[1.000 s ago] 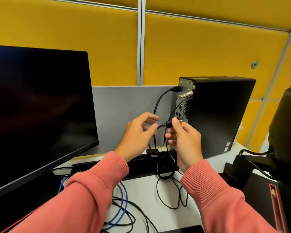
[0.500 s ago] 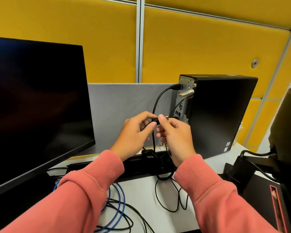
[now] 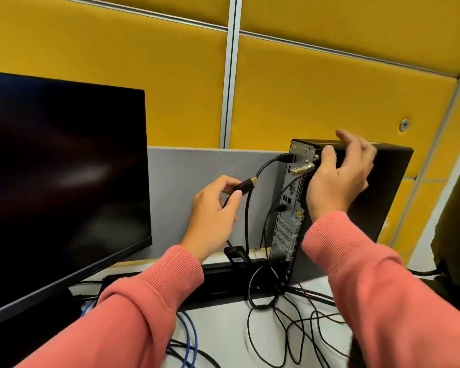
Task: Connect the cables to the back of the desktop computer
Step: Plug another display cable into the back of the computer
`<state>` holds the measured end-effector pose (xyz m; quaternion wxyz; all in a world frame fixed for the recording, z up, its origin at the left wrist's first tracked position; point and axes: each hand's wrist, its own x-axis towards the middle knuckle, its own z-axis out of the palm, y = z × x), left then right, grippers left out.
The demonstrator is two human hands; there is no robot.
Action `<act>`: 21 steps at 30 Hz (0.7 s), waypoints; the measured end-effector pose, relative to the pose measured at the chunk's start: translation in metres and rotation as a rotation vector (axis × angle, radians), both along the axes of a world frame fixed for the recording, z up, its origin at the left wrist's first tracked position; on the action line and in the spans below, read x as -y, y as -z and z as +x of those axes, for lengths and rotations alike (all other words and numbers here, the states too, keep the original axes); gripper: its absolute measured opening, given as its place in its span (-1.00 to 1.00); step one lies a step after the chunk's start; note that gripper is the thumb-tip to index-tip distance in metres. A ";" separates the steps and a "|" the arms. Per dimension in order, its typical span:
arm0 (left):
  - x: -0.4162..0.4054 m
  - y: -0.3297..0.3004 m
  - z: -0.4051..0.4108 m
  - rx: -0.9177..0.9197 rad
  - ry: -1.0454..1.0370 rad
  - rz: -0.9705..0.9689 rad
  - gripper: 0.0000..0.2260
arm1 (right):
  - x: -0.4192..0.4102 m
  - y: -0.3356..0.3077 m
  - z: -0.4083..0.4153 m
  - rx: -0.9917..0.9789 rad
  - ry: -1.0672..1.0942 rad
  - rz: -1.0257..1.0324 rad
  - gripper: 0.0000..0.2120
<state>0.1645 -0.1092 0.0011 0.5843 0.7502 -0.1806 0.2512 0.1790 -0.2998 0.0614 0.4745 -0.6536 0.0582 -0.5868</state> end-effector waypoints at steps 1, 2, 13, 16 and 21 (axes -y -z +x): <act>-0.001 -0.002 0.003 -0.010 -0.022 -0.024 -0.88 | 0.003 -0.003 0.006 -0.058 0.006 -0.046 -0.69; -0.002 -0.004 0.007 -0.019 -0.040 -0.043 -0.87 | 0.007 -0.004 0.013 -0.113 0.000 -0.093 -0.66; 0.019 -0.029 0.052 -0.256 -0.001 -0.007 -0.70 | 0.024 0.015 0.035 -0.100 0.064 -0.309 -0.70; 0.027 -0.033 0.056 -0.262 0.054 -0.048 -0.73 | 0.026 0.017 0.037 -0.075 0.088 -0.342 -0.73; 0.033 -0.034 0.052 -0.269 0.145 -0.086 -0.74 | 0.024 0.019 0.040 -0.044 0.124 -0.336 -0.75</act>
